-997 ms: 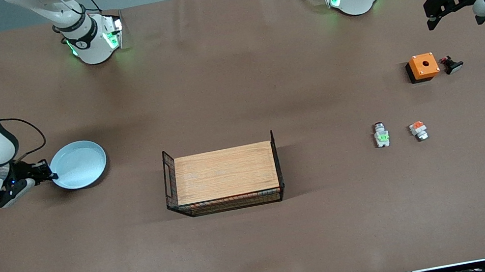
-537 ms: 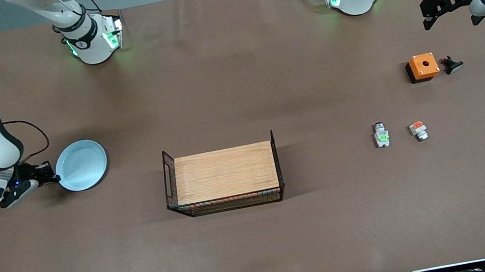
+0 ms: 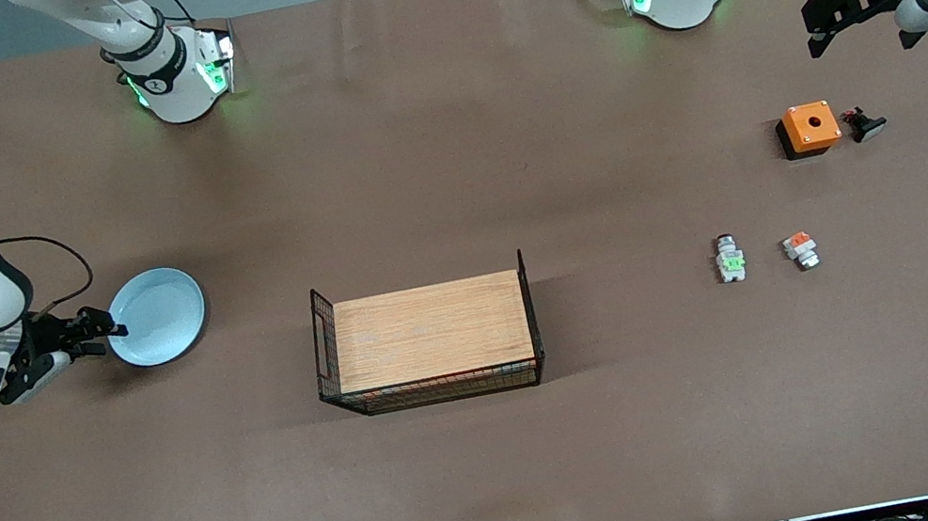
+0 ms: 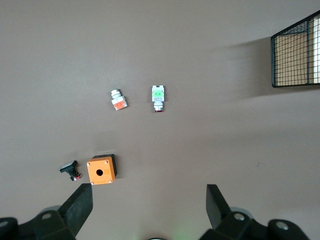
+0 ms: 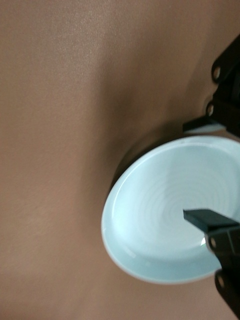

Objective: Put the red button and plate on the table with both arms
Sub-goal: 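Lower the blue plate onto the table and open the right gripper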

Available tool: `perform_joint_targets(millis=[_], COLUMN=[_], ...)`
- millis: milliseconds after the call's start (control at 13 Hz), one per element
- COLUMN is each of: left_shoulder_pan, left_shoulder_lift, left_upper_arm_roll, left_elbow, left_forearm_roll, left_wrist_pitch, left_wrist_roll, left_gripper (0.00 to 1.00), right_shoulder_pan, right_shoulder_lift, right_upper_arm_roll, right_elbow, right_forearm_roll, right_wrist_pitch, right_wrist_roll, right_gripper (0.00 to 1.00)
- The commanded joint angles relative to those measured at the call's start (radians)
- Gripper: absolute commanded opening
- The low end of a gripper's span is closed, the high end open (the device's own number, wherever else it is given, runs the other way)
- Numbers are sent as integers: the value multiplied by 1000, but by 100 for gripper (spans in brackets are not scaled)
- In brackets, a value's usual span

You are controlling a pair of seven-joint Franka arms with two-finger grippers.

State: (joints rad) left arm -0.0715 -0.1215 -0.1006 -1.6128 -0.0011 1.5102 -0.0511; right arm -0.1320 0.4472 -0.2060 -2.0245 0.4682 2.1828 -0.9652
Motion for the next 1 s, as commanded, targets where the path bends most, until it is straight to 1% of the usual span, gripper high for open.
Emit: perform_joint_targets(millis=[0,77,307,767,920], left_shoulder_pan=[-1,-1,-1,4,2], left_shoulder_lift=[-24,-24,-26,-26,-26], left_upper_arm_roll=[-2,-2,-5,-8,-8], left_elbow=[-19,-19,-21,-19,-19], left_forearm_roll=[-4,-4,-2,-2,1], left_wrist_pitch=[1,1,1,1,1], left_wrist_roll=[2,2,2,2,2], left_gripper=[100,100,100,100,100], right_shoulder_pan=[9,20,70,198,241], right_shoulder_lift=[-25,-31,-73,-229,-303], right_upper_arm_roll=[2,2,5,11,16], right_elbow=[47,78,176,305,305], right_forearm_roll=[-54,-81,-204,-426,-444], right_wrist_pitch=[-90,-133,-254,-469,-520], right_wrist_roll=[127,185,377,617,670], right_gripper=[100,100,100,100,100])
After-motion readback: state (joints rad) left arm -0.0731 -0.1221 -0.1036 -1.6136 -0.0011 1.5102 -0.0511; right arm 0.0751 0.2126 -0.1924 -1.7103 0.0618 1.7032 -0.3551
